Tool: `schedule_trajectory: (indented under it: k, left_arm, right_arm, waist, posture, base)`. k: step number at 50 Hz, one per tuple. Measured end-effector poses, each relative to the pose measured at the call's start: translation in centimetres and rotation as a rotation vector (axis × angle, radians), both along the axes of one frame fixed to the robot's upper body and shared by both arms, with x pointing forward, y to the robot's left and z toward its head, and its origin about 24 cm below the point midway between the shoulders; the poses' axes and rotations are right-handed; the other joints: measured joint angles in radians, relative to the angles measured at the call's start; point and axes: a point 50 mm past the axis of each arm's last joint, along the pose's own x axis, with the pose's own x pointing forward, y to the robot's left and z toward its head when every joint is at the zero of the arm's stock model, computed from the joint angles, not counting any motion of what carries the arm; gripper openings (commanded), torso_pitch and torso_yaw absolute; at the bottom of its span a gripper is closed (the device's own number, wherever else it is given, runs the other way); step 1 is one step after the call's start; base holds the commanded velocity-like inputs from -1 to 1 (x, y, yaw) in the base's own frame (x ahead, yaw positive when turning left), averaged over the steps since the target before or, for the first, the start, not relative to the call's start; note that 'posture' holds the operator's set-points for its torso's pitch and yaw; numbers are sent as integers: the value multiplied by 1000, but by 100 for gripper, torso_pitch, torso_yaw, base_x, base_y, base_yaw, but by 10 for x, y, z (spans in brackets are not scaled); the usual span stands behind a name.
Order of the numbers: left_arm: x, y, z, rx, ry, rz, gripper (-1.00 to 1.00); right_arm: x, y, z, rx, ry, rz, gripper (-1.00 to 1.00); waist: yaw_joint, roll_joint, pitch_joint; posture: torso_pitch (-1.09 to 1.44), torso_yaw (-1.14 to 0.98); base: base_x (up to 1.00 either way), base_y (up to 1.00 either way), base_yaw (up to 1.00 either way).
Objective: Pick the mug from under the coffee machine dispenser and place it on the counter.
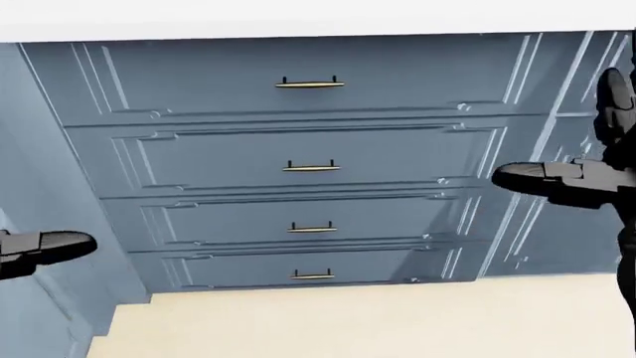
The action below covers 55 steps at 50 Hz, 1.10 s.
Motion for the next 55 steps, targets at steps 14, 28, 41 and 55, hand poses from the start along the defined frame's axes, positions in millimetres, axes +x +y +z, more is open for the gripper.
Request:
schedule_trajectory:
  k: [14, 28, 41, 55]
  left_arm:
    - [-5, 21, 29, 6, -40, 47, 100]
    - [-7, 26, 43, 19, -44, 72, 100]
    - [-9, 23, 52, 29, -72, 49, 100]
    - [-11, 30, 53, 34, -77, 85, 100]
  right_arm:
    - [1, -18, 34, -20, -64, -33, 100]
    - [0, -18, 41, -34, -85, -26, 100]
    - [-3, -22, 46, -46, -99, -41, 100]
    - [-1, -17, 47, -27, -93, -10, 100]
  waist:
    - [0, 2, 11]
    - [-2, 1, 25]
    - [-16, 26, 31]
    - [22, -11, 23]
  posture:
    - [0, 0]
    - [0, 0]
    - [0, 0]
    - [0, 0]
  base:
    - [0, 0, 0]
    - [9, 0, 0]
    - [39, 0, 0]
    - [43, 20, 0]
